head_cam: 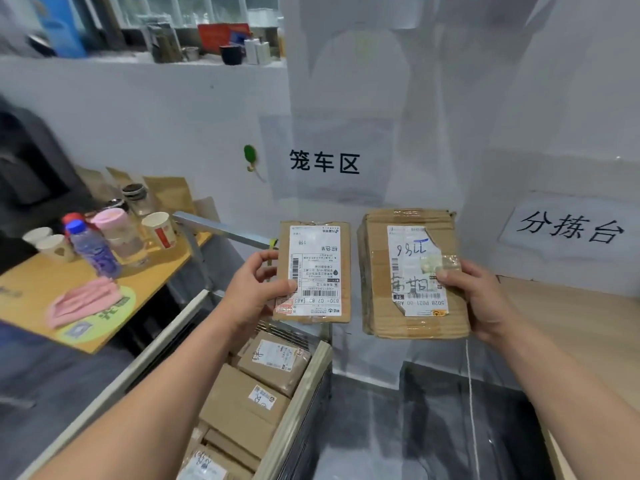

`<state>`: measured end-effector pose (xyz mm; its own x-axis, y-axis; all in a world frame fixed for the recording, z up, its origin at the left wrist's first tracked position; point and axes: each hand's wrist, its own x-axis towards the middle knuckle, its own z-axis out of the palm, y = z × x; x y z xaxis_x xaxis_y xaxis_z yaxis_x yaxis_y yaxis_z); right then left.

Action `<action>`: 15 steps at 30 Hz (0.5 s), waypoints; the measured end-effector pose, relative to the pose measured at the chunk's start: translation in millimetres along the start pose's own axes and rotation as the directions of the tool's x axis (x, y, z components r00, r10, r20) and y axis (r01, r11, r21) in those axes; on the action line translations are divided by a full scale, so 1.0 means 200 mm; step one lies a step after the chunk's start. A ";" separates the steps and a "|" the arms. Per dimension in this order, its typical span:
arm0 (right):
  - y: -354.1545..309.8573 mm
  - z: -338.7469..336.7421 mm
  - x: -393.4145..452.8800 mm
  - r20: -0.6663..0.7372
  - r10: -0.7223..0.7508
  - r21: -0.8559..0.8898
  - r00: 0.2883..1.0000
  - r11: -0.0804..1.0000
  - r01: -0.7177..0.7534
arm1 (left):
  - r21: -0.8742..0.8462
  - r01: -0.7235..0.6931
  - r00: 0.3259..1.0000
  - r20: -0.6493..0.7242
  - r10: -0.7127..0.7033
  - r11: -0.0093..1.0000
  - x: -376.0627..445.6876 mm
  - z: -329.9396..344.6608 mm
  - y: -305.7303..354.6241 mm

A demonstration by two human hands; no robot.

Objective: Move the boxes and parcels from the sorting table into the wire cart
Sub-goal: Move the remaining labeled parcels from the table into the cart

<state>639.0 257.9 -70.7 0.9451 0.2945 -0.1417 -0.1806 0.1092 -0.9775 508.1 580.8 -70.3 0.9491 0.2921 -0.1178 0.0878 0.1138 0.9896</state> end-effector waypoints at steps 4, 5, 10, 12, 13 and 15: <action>0.02 0.14 0.09 0.128 0.031 -0.017 0.991 0.999 -0.029 | -0.040 -0.012 0.992 -0.122 0.007 0.999 -0.12 -0.11 0.00; 0.02 0.17 0.11 0.152 0.034 -0.022 0.988 0.999 -0.031 | -0.048 -0.012 0.987 -0.158 0.004 0.999 -0.15 -0.13 0.00; 0.07 0.30 0.21 0.257 0.025 -0.095 0.966 0.996 -0.001 | -0.051 -0.014 0.953 -0.303 -0.002 0.999 -0.29 -0.20 -0.03; 0.10 0.35 0.24 0.299 0.031 -0.141 0.954 0.990 0.012 | -0.056 -0.013 0.935 -0.353 -0.008 0.998 -0.34 -0.22 -0.05; 0.11 0.37 0.25 0.320 0.038 -0.166 0.947 0.986 0.016 | -0.053 -0.011 0.925 -0.380 -0.010 0.999 -0.37 -0.22 -0.05; 0.13 0.41 0.27 0.362 0.051 -0.208 0.931 0.978 0.027 | -0.044 -0.004 0.902 -0.431 -0.015 0.999 -0.43 -0.22 -0.07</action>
<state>662.5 354.2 -91.5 0.7721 0.6230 -0.1252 -0.0942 -0.0826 -0.9921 412.7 595.5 -77.5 0.7246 0.6711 -0.1569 0.0702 0.1546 0.9855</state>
